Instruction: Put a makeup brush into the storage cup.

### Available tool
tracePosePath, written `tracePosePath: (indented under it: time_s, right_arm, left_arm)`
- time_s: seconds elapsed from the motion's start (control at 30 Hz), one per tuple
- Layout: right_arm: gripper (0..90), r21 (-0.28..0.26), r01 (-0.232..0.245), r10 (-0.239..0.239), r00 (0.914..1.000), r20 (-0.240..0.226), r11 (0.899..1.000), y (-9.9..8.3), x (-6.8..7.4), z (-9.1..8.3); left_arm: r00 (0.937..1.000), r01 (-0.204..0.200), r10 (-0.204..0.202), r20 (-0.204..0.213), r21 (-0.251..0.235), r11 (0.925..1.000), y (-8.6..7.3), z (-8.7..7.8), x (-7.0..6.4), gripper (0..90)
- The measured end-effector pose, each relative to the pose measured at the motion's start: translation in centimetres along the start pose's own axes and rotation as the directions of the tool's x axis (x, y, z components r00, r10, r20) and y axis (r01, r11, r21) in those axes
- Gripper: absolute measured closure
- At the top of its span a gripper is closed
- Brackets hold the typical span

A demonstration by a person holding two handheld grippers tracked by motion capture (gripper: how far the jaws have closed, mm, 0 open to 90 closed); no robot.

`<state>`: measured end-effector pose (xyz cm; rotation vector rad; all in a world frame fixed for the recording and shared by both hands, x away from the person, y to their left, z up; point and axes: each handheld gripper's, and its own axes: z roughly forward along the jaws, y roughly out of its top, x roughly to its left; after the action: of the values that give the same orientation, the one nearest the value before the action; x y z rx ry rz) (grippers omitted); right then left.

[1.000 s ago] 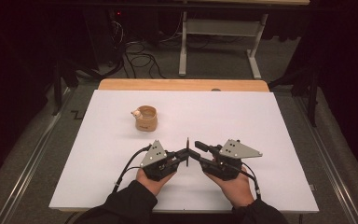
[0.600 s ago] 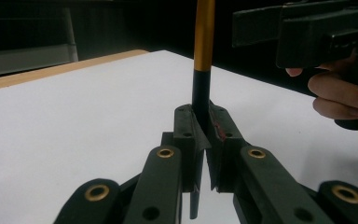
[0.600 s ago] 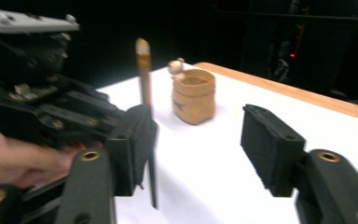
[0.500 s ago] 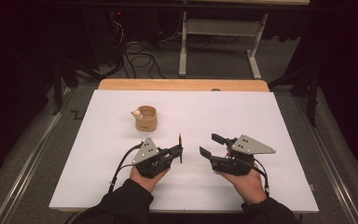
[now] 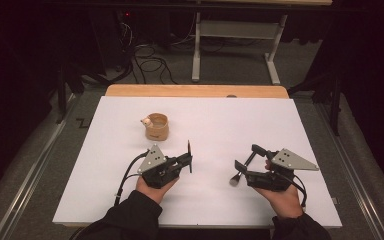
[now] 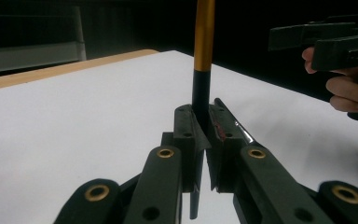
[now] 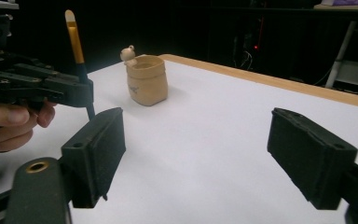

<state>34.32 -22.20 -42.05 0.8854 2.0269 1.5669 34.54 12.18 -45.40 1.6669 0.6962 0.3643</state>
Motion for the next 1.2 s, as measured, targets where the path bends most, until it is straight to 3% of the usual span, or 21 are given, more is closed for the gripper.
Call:
tracePosePath:
  time_s: [0.43, 0.63, 0.9, 1.2]
  right_arm:
    - [0.7, 0.02, 0.0, -0.001, 0.9988, 0.048, 1.0, -0.7, -0.8, 0.0]
    - [0.7, 0.021, 0.0, -0.002, 0.9981, 0.062, 1.0, -0.9, -1.0, 0.1]
    - [0.7, 0.036, 0.007, -0.01, 0.9982, 0.06, 0.999, -1.1, -1.0, 0.3]
    - [0.7, 0.043, 0.005, -0.008, 0.9983, 0.058, 0.999, -1.3, -1.1, 0.4]
  left_arm:
    - [0.9987, 0.008, -0.008, -0.05, -0.007, 0.9999, 0.5, -1.0, 1.3, 83.3]
    - [0.9962, 0.023, -0.025, -0.083, -0.024, 0.9995, 0.7, -1.9, 2.4, 83.3]
    - [0.9894, 0.039, -0.045, -0.138, -0.048, 0.9981, 1.0, -3.2, 4.0, 83.3]
    - [0.977, 0.055, -0.068, -0.202, -0.07, 0.996, 1.1, -4.6, 5.7, 83.3]
